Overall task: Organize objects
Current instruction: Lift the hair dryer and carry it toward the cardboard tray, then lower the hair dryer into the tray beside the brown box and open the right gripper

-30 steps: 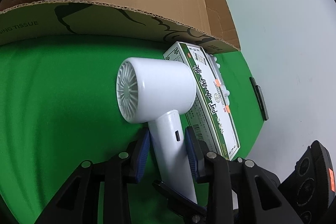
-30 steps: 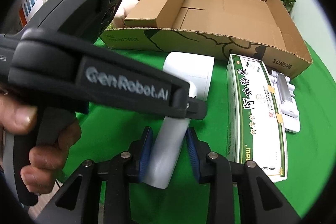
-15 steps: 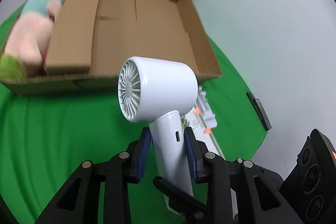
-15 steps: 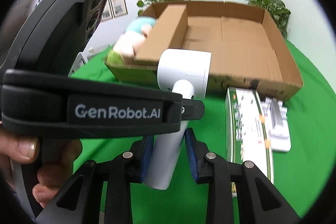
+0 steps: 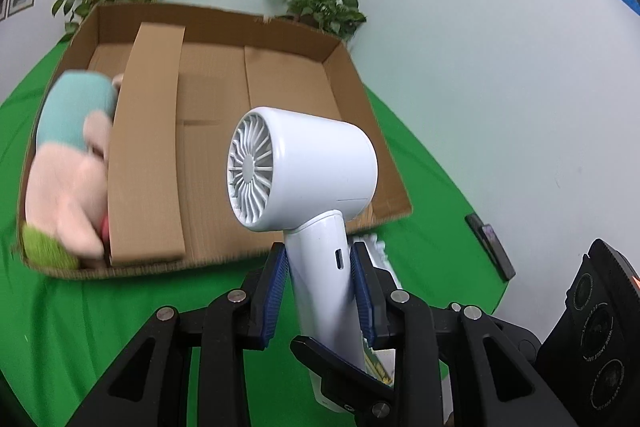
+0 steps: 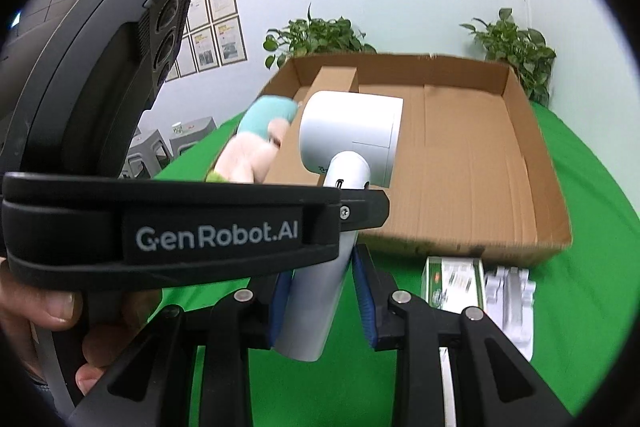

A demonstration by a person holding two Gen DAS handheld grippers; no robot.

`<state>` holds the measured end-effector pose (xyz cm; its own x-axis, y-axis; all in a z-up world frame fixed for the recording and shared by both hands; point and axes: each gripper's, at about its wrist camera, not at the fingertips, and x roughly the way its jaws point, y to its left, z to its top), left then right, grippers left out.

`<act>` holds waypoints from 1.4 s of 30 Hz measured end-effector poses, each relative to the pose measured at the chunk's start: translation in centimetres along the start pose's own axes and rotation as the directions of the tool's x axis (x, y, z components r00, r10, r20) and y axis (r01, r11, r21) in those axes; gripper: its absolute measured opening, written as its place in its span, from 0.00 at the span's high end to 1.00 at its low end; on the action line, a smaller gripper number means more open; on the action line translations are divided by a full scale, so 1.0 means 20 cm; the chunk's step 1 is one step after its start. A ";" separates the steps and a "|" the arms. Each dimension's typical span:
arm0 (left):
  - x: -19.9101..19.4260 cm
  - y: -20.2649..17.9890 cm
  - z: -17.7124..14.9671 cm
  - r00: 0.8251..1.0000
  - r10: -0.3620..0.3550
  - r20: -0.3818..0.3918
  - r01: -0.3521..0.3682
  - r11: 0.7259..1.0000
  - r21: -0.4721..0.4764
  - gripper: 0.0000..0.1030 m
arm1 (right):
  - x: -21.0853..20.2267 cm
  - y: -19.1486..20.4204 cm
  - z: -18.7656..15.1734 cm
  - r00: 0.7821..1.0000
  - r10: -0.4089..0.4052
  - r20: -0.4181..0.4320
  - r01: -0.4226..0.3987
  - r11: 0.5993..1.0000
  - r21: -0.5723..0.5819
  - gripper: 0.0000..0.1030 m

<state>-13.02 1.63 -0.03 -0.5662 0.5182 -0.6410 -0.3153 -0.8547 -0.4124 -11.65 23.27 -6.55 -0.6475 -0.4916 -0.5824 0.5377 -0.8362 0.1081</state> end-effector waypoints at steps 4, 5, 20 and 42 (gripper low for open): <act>0.01 -0.01 0.13 1.000 0.007 0.012 -0.007 1.000 0.027 0.72 | 0.03 -0.03 0.09 1.000 -0.008 0.020 0.008 1.000 0.001 0.72; 0.00 -0.01 0.16 1.000 0.008 0.015 -0.009 1.000 0.030 0.72 | 0.03 -0.03 0.12 1.000 -0.008 0.022 0.008 1.000 0.002 0.72; 0.26 0.16 0.47 1.000 0.014 -0.018 -0.014 1.000 0.002 0.72 | 0.25 -0.11 0.32 1.000 -0.004 -0.009 0.004 1.000 0.016 0.72; 0.56 0.46 0.43 0.990 0.045 -0.135 -0.054 0.997 -0.058 0.72 | 0.54 -0.16 0.26 0.990 0.043 -0.138 -0.033 0.997 0.075 0.72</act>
<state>-28.91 -0.72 -5.46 -0.4723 0.4783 -0.7404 -0.2400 -0.8780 -0.4141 -23.13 19.46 -8.95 -0.5431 -0.4890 -0.6826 0.5164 -0.8355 0.1876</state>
